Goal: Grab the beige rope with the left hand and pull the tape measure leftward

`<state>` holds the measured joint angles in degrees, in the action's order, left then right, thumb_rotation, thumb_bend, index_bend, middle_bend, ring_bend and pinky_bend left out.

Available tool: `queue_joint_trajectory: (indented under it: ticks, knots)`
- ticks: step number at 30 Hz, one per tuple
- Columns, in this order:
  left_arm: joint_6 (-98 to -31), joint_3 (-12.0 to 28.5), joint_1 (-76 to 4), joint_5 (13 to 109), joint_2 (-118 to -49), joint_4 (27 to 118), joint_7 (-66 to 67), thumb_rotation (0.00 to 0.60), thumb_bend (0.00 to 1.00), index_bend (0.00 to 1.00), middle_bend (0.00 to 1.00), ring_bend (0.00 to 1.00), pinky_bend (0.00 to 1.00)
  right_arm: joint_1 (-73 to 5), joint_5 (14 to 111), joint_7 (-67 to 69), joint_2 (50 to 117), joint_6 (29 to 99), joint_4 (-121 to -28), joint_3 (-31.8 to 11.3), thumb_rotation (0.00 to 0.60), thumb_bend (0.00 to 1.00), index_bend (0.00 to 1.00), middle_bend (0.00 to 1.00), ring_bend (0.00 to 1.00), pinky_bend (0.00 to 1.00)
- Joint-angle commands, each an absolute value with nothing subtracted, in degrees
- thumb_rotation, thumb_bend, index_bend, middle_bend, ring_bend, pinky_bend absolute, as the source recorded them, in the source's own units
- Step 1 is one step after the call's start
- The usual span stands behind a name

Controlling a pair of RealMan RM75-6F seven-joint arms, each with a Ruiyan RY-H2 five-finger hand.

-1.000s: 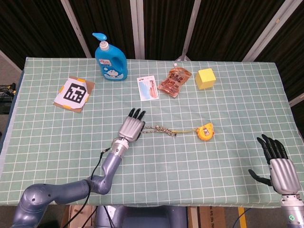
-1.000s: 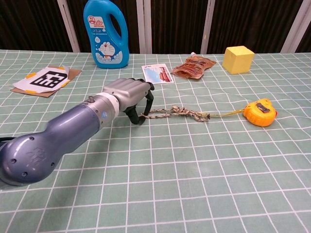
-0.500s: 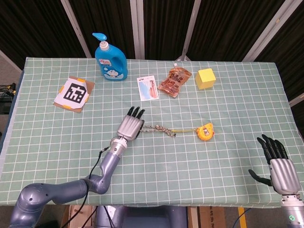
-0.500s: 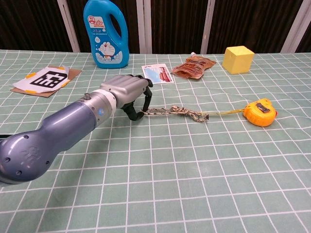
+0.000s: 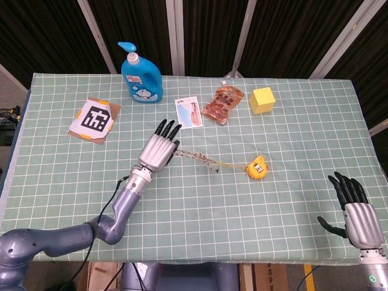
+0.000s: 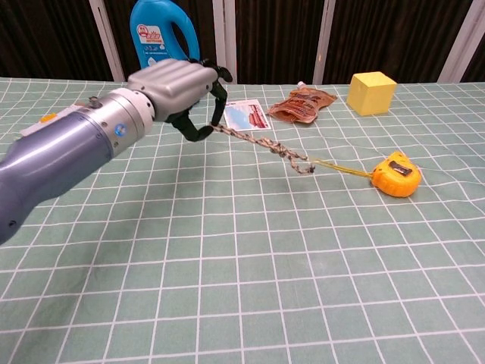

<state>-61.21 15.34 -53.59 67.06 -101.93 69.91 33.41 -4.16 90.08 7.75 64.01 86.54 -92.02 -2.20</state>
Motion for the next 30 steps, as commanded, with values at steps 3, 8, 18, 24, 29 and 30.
queue_joint_trajectory:
  ticks: [3, 8, 18, 24, 29, 30]
  knots:
    - [-64.20, 15.44, -51.44, 69.16, -95.79, 74.91, 32.46, 0.600, 0.54, 0.58, 0.09, 0.00, 0.00, -4.20, 90.22, 7.64, 64.06, 86.58, -91.92, -2.20, 0.600, 0.22, 0.00, 0.00, 0.00, 0.00]
    - [-66.42, 15.11, -48.87, 70.10, -89.68, 79.75, 32.41, 0.600, 0.54, 0.58, 0.09, 0.00, 0.00, -4.08, 90.68, 7.04, 64.25, 87.15, -91.77, -2.20, 0.600, 0.22, 0.00, 0.00, 0.00, 0.00]
    - [-72.06, 13.88, -41.85, 71.87, -76.56, 87.55, 30.39, 0.600, 0.54, 0.58, 0.09, 0.00, 0.00, -3.88, 91.21, 6.42, 64.50, 87.87, -91.61, -2.16, 0.600, 0.22, 0.00, 0.00, 0.00, 0.00]
    - [-75.91, 13.29, -36.66, 72.23, -68.74, 89.41, 26.98, 0.600, 0.54, 0.58, 0.09, 0.00, 0.00, -3.75, 92.00, 5.76, 64.61, 88.61, -91.40, -2.08, 0.600, 0.22, 0.00, 0.00, 0.00, 0.00]
    - [-77.14, 12.62, -33.14, 72.72, -62.93, 88.60, 22.57, 0.600, 0.54, 0.58, 0.09, 0.00, 0.00, -3.61, 92.17, 4.97, 64.92, 89.03, -91.42, -2.12, 0.600, 0.22, 0.00, 0.00, 0.00, 0.00]
    - [-77.25, 12.53, -32.62, 72.77, -62.12, 88.22, 21.74, 0.600, 0.54, 0.58, 0.09, 0.00, 0.00, -3.60, 92.15, 4.83, 64.99, 89.07, -91.42, -2.15, 0.600, 0.22, 0.00, 0.00, 0.00, 0.00]
